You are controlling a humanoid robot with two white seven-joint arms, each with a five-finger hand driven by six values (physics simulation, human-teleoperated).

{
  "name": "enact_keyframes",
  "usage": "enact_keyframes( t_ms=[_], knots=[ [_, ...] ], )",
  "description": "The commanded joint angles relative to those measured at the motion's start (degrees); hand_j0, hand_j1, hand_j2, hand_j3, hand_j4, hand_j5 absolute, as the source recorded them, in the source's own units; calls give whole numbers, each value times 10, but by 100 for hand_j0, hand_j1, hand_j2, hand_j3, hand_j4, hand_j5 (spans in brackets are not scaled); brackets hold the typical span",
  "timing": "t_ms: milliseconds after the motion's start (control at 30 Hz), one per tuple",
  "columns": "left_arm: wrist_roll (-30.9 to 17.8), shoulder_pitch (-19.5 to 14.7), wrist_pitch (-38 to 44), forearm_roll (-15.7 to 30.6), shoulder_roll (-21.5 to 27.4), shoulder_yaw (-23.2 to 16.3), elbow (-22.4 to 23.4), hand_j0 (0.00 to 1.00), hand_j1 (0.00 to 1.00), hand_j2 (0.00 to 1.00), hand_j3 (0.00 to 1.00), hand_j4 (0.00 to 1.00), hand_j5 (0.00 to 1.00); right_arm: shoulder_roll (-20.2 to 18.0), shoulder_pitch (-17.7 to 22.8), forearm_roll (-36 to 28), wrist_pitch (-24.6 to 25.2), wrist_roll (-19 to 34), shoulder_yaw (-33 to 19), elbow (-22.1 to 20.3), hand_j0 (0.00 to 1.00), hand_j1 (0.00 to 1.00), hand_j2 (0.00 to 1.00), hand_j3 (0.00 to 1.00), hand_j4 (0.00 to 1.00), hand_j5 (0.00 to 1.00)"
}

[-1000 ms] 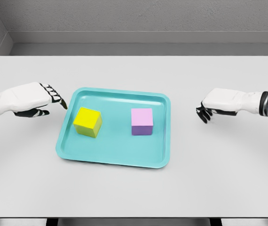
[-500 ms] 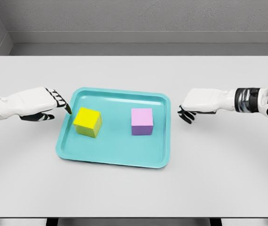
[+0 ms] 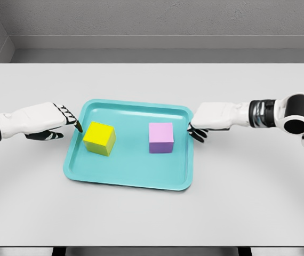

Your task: Push two cubes

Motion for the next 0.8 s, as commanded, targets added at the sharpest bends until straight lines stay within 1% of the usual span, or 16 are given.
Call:
enact_keyframes(
  t_ms=[0, 100, 167, 233, 300, 467, 533, 567, 767],
  knots=[
    [0, 0, 2, 3, -2, 0, 2, 65, 65, 65, 65, 65, 65, 9, 0, 7, 1, 0, 2, 3, 13, 13, 13, 13, 13, 13],
    [0, 0, 2, 2, -2, 0, 2, 65, 65, 65, 65, 65, 65, 15, -1, 16, 1, 0, 2, 19, 13, 13, 13, 13, 13, 13],
    [0, 1, 2, 2, -10, 0, 2, 65, 65, 65, 65, 65, 65, 26, -4, 17, 1, 0, 3, 32, 13, 13, 13, 13, 13, 13],
    [0, 1, 2, 0, -10, 0, 1, 65, 65, 65, 65, 65, 65, 30, -4, 19, 1, 0, 3, 34, 13, 13, 13, 13, 13, 13],
    [0, 1, 2, 0, -10, -11, -1, 65, 65, 65, 65, 65, 65, 34, -4, 19, 1, 0, 3, 36, 12, 12, 12, 12, 12, 12],
    [0, 1, 2, 1, -11, -13, -4, 64, 64, 64, 64, 64, 64, 39, -10, 20, 1, 0, 10, 36, 12, 12, 12, 12, 12, 12],
    [0, 1, 2, 1, -11, -13, -6, 64, 64, 64, 64, 64, 64, 48, -12, 22, 1, 0, 11, 53, 12, 12, 12, 12, 12, 12],
    [0, 0, 2, 0, -11, -24, -7, 64, 64, 64, 64, 64, 64, 51, -13, 27, 1, 0, 11, 56, 12, 12, 12, 12, 12, 12],
    [0, 0, 2, 1, -11, -28, -21, 64, 64, 64, 64, 64, 64, 56, -17, 28, 1, 0, 24, 65, 12, 12, 12, 12, 12, 12]
  ],
)
